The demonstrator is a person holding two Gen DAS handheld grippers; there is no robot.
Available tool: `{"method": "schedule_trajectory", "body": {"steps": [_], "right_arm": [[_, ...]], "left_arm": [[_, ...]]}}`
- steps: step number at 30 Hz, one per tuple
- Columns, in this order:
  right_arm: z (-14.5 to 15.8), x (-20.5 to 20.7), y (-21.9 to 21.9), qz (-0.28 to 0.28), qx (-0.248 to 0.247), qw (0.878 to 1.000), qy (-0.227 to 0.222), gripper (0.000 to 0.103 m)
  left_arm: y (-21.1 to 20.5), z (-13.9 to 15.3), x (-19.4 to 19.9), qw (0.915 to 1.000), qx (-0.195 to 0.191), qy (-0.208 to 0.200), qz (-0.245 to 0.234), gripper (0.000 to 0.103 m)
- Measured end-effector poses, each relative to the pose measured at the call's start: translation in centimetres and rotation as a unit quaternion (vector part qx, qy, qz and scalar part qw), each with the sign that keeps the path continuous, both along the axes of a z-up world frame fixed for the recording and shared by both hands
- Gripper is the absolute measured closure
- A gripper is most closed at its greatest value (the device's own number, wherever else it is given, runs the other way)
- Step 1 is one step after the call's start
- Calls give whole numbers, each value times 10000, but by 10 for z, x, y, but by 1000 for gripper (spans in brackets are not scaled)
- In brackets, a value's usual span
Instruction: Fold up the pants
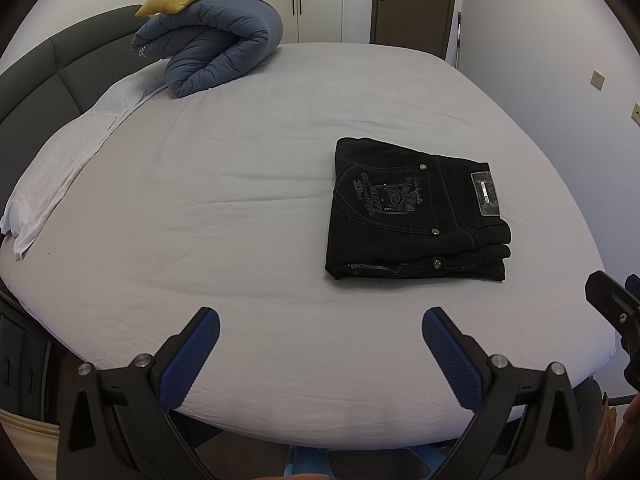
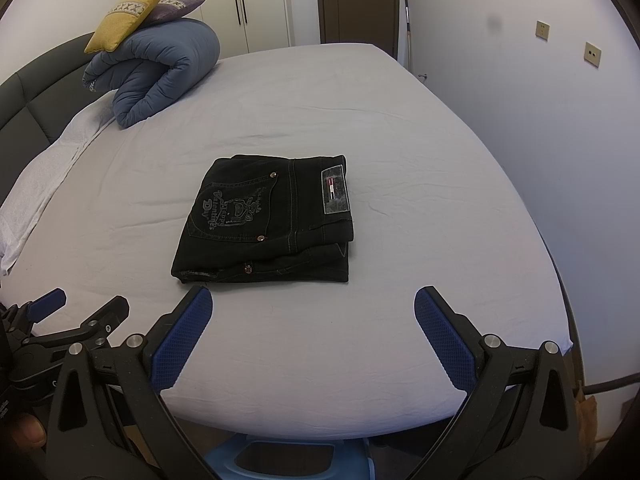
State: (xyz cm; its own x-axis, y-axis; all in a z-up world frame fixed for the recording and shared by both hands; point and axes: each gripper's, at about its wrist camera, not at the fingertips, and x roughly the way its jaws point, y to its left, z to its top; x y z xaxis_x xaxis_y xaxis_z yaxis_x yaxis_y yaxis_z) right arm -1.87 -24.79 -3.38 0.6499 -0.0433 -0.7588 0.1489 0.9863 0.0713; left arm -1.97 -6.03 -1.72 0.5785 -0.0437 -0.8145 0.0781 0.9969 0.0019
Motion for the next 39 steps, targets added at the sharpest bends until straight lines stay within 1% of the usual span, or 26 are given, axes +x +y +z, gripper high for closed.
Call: {"method": "schedule_trajectory", "body": {"steps": [39], "right_arm": [[-1, -1, 5, -6, 20, 10000, 10, 0]], "left_arm": [[-3, 0, -3, 10000, 0, 5, 9, 0]]}}
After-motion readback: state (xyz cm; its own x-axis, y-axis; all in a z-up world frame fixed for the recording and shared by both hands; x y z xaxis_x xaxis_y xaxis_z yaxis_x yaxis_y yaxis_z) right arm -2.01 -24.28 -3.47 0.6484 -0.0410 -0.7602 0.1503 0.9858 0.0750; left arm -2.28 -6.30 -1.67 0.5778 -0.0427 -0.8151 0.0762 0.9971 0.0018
